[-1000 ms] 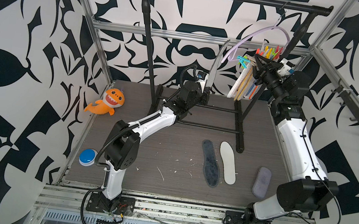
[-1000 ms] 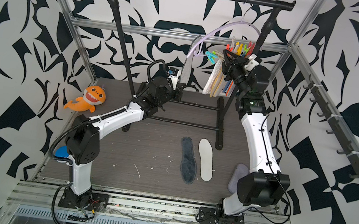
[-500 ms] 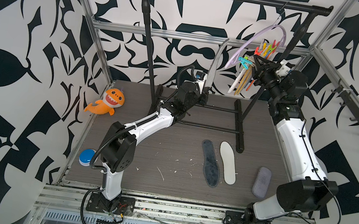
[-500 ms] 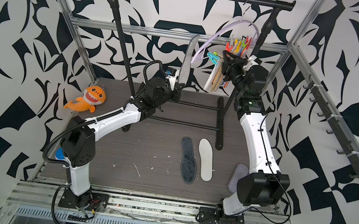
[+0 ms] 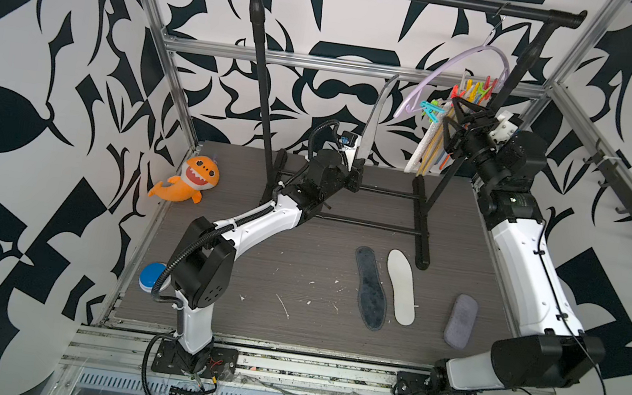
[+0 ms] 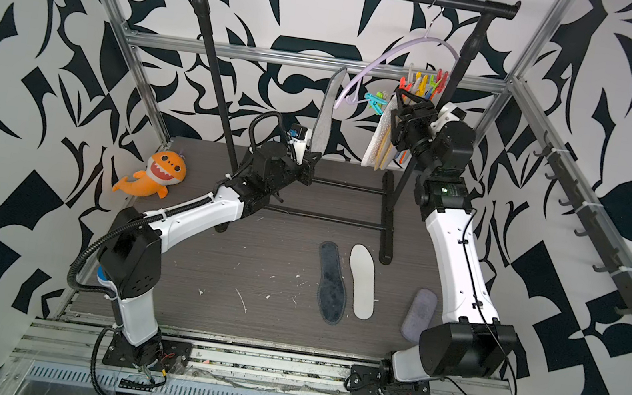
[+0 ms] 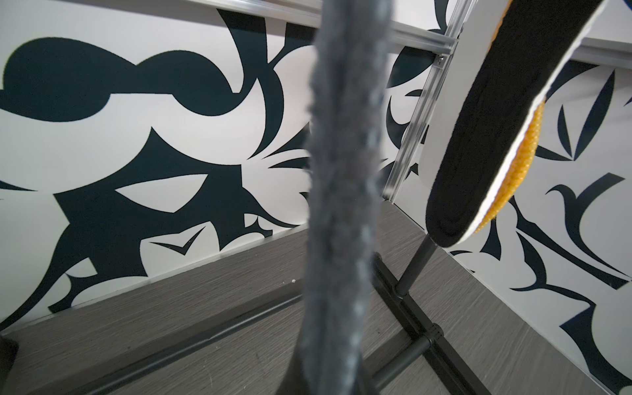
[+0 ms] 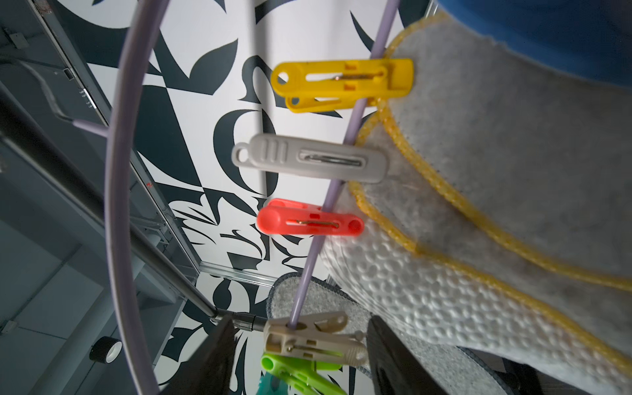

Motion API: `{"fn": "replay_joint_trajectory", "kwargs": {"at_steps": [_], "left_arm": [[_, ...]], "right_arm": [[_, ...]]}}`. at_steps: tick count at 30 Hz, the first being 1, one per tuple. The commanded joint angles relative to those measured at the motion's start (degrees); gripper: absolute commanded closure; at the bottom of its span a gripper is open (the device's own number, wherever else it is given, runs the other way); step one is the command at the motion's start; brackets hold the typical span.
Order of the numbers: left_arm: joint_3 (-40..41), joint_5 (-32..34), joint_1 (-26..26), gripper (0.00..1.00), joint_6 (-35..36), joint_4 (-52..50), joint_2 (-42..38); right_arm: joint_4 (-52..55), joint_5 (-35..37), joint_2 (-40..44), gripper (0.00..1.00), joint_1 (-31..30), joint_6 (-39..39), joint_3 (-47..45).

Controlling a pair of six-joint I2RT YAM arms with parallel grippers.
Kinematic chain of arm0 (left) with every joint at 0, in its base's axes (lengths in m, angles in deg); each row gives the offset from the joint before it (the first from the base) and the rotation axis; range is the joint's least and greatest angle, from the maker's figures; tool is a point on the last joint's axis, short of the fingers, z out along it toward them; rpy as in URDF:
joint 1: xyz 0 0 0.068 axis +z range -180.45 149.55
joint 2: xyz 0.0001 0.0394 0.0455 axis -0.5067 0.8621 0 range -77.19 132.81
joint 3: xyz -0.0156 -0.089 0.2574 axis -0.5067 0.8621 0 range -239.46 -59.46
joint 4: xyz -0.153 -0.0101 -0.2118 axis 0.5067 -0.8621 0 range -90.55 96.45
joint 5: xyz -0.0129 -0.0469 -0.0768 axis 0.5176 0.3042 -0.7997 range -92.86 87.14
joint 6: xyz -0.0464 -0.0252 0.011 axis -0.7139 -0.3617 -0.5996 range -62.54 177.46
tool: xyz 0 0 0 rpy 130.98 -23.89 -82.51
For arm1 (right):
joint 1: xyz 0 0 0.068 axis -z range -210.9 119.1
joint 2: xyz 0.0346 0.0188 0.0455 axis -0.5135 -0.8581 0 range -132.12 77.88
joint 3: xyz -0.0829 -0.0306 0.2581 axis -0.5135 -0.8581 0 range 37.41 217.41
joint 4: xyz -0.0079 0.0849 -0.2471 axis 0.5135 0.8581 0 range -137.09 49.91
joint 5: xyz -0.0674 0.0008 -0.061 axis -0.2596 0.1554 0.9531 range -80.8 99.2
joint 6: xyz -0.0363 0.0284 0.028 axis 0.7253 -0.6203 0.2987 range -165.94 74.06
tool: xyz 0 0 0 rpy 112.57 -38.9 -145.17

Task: Take the shoe insoles off the hanger
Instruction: Open the clamp at the hanger, then place the insole at the center of the board.

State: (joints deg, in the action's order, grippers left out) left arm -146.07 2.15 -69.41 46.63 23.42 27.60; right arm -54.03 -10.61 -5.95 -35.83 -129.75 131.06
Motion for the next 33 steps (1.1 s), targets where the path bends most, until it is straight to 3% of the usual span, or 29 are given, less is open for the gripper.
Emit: {"fn": "replay_joint_trajectory", "kwargs": {"at_steps": [1,11,19,26,33], "left_arm": [[1.49,0.52,-0.01,1.00,0.38,1.75,-2.98],[7.23,2.49,0.02,1.00,0.63,2.19,-6.20],[12.83,4.50,0.11,1.00,0.68,1.22,-10.09],[17.44,7.16,0.09,1.00,0.60,-1.77,-14.02],[21.40,9.74,-0.04,1.00,0.24,-7.58,-18.63]], "right_arm": [[-0.80,0.57,3.67,0.34,0.46,3.36,-0.64],[1.64,-0.70,10.40,0.34,2.84,7.32,-6.30],[5.34,-5.97,16.95,0.34,9.42,10.00,-13.38],[12.76,-9.88,21.77,0.34,12.53,18.23,-18.48],[21.12,-9.37,26.18,0.35,12.90,28.11,-23.54]]}}
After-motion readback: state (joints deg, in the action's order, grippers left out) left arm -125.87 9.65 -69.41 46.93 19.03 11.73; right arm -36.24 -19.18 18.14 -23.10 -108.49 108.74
